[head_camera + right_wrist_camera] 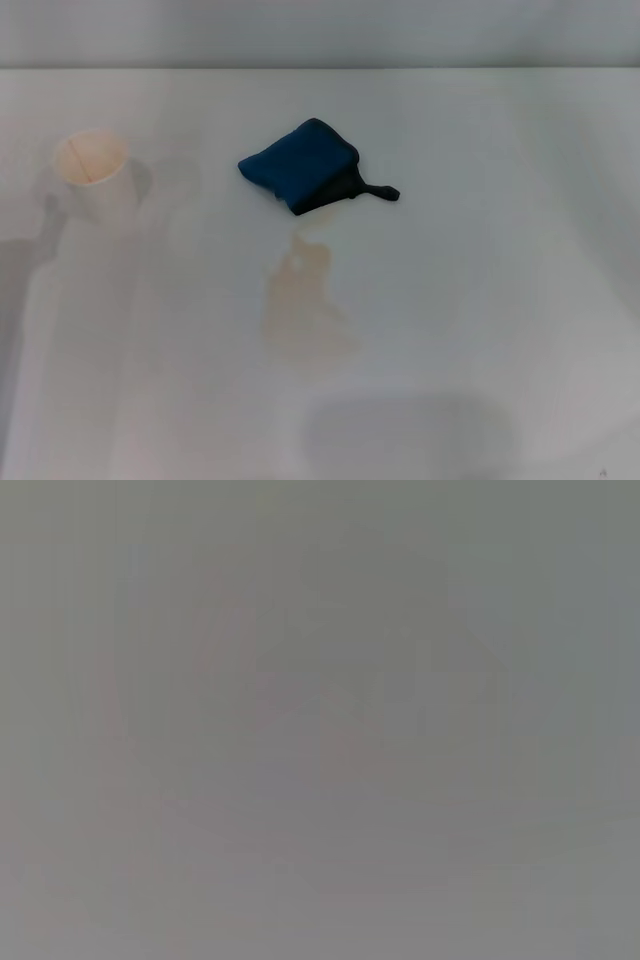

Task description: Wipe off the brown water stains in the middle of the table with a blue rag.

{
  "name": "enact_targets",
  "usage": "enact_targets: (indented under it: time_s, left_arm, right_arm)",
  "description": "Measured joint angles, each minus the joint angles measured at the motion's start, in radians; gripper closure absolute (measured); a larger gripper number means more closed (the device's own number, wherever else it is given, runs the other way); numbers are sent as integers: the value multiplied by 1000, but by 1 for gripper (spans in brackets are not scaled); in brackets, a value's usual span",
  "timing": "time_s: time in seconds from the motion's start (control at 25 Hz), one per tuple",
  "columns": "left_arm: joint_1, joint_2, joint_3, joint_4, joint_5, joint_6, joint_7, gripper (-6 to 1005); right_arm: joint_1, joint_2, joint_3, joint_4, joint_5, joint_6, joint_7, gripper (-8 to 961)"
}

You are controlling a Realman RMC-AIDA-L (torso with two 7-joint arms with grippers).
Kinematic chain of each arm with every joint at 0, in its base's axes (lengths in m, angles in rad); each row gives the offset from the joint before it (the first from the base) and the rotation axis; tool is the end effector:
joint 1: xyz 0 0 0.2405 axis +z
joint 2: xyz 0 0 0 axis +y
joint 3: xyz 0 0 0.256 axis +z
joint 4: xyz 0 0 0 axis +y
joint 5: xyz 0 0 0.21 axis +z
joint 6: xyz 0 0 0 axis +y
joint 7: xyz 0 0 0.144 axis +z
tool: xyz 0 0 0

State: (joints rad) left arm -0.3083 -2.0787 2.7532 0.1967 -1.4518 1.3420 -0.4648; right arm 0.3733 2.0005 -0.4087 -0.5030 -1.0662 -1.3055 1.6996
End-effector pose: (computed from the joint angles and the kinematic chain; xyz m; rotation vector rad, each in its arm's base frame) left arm -0.3592 0.2750 -0.0036 -1.2900 -0.8708 -0.9882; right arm 0.3512 0.3335 0.1617 -1.2676 1.0628 1.6026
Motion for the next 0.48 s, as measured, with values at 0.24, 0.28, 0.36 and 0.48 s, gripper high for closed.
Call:
enact_targets:
  time_s: [0.24,0.28,0.36,0.48]
  left_arm:
    - [-3,0,2,-5,1,-5,0,111]
    - [-4,0,3,-5,1,-6,0,111]
    - [-6,0,3,-6,1,-11,0,111]
    - [-12,1,4,-6,1,-28,0,112]
  right_arm:
    - [13,6,6,200,128,-98,-642,547]
    - [18,8,7,221,134,-91,-714,547]
    - [28,11,9,268,154,-74,-846,547]
    - [37,12,10,326,192,-66,-976,547]
